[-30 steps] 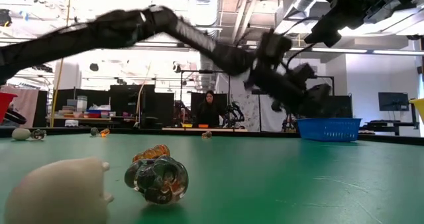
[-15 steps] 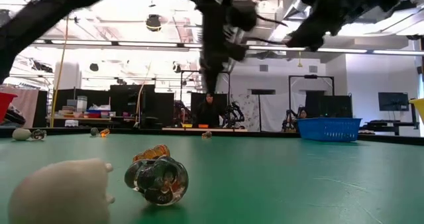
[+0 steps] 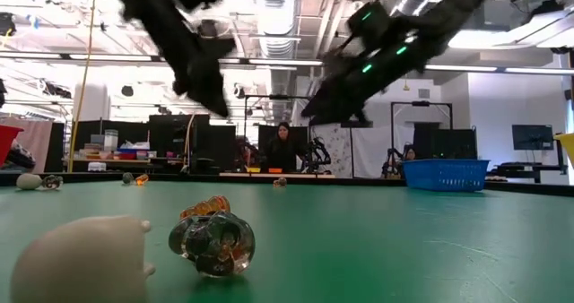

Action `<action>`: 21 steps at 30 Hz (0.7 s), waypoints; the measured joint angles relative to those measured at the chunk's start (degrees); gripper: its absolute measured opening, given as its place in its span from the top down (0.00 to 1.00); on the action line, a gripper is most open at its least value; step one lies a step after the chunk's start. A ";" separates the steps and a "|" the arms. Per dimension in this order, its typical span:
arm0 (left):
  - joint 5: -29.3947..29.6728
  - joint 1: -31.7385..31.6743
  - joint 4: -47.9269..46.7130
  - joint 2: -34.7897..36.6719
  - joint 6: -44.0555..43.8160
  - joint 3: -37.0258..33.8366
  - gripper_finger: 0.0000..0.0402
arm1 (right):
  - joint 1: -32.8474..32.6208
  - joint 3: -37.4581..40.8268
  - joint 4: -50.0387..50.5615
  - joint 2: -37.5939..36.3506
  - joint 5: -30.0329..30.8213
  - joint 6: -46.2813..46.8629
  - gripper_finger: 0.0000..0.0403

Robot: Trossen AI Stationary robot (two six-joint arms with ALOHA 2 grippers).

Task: Sort Halloween decoration
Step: Put the black skull toy into the yellow bin

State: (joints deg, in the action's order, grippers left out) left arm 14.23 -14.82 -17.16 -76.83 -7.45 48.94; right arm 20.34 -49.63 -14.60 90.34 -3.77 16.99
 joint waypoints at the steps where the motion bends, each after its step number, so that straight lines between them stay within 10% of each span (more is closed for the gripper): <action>1: -0.11 1.07 6.63 3.57 -0.35 -3.71 0.59 | 0.73 -2.13 0.36 3.15 0.06 0.92 0.52; 9: 5.75 5.85 49.63 20.30 7.39 -30.50 0.59 | 4.30 -21.86 14.90 23.09 1.31 5.95 0.52; 21: 6.02 4.06 45.99 30.42 8.32 -36.73 0.59 | 1.56 -41.56 33.82 32.06 15.44 5.78 0.55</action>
State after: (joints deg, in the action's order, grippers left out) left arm 20.25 -10.76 28.82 -46.40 0.87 12.21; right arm 21.90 -91.19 19.22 122.40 11.67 22.78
